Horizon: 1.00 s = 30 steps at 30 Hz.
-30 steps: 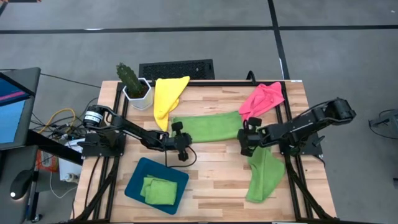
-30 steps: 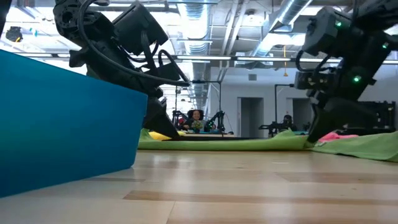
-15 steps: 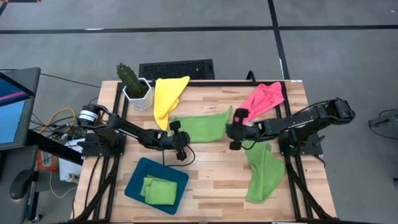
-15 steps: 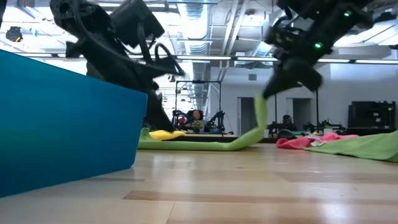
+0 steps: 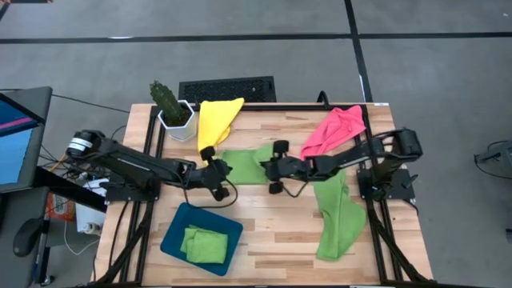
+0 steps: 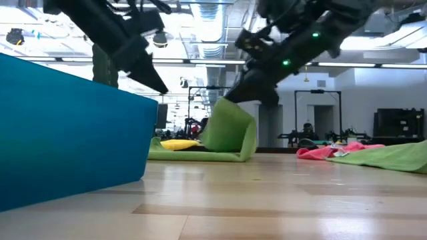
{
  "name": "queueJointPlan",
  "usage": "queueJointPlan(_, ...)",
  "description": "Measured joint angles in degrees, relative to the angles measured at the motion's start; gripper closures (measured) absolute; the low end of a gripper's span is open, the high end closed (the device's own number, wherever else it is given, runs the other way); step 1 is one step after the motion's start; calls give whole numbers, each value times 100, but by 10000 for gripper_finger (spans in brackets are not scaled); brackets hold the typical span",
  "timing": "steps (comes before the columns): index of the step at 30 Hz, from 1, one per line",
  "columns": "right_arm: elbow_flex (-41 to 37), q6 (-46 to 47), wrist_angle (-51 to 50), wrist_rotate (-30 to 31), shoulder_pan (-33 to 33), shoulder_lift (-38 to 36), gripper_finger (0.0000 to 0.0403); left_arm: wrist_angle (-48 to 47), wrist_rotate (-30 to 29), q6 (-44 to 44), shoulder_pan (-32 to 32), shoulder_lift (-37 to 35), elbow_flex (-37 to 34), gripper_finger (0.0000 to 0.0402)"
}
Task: Fold microfiber towels
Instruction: Fold the top green microfiber
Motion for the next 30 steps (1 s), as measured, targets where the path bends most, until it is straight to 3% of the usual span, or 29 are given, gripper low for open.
queueJointPlan(7, 937, -389, -140, 114, -181, 477, 392, -380, -119, -175, -103, -330, -2, 401)
queueJointPlan(12, 1449, -409, -62, -504, -257, 673, 388, -602, -110, -319, -198, -414, 4, 401)
queueJointPlan(18, 1994, -437, -126, -755, -253, 1370, 391, -852, -116, -562, -322, -470, 2, 401)
queueJointPlan(25, 2257, -1150, -408, 512, -325, 1470, 391, -1100, -107, -606, -370, -465, 2, 401)
queueJointPlan(30, 2256, -519, -1076, 928, -508, 948, 391, -1109, -108, -640, -384, -465, 2, 401)
